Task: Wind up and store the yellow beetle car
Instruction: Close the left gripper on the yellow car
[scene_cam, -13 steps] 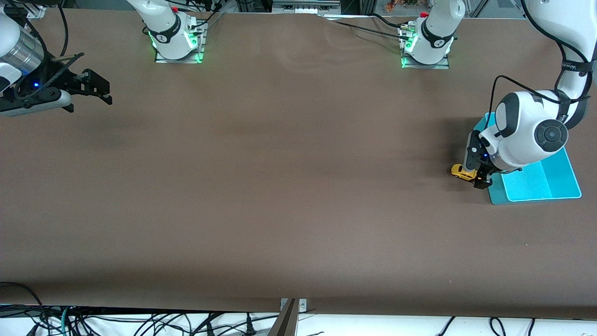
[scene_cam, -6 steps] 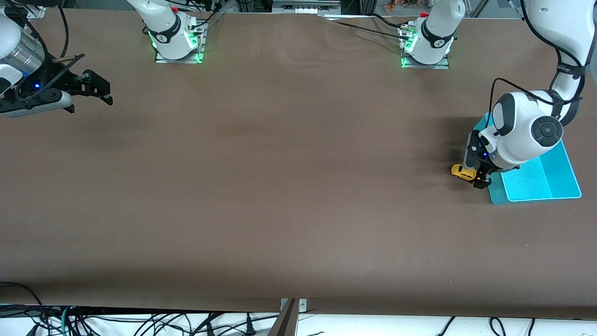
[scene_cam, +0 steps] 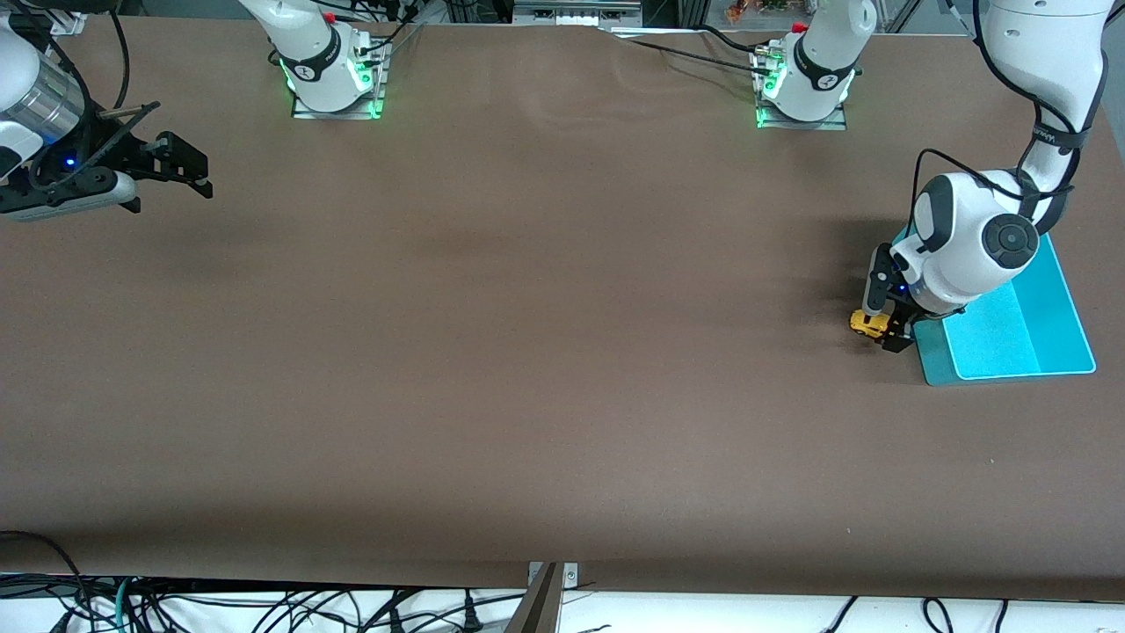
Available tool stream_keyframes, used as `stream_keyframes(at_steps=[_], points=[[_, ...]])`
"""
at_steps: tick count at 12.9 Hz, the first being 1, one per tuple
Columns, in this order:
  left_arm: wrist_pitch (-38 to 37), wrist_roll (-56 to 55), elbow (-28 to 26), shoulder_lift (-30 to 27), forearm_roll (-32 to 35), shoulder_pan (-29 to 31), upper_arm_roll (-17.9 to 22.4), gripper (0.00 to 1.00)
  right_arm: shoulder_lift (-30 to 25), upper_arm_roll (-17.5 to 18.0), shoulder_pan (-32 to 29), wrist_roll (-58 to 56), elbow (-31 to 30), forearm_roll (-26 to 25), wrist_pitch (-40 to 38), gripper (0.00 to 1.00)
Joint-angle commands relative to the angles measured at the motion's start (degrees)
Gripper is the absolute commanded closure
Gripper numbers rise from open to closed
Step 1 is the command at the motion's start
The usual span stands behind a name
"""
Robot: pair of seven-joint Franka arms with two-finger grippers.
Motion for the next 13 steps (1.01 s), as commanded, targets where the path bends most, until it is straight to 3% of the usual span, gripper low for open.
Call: stream_keyframes(at_steps=[1, 4, 6, 7, 10, 13], points=[[3.71, 2.51, -1.54, 0.45, -2.67, 0.7, 0.04, 0.0, 0.75, -0.69, 0.85, 0.61, 1.54, -0.52, -1.27, 0.0], [3.8, 2.51, -1.54, 0.89, -2.86, 0.62, 0.04, 0.01, 0.75, -0.69, 0.85, 0.61, 1.54, -0.52, -1.35, 0.0], [3.8, 2.86, -1.63, 0.81, -2.86, 0.61, 0.04, 0.25, 0.75, -0.69, 0.85, 0.61, 1.54, -0.52, -1.27, 0.0], [3.8, 2.87, -1.54, 0.81, -2.86, 0.61, 0.04, 0.53, 0.75, -0.69, 0.85, 0.61, 1.54, -0.52, -1.27, 0.0], [3.71, 2.87, -1.54, 0.72, -2.86, 0.61, 0.04, 0.93, 0.75, -0.69, 0.85, 0.61, 1.54, -0.61, -1.27, 0.0], [1.18, 2.6, -0.67, -0.33, -2.95, 0.0, -0.14, 0.97, 0.75, -0.69, 0.85, 0.52, 1.54, -0.61, -1.35, 0.0]])
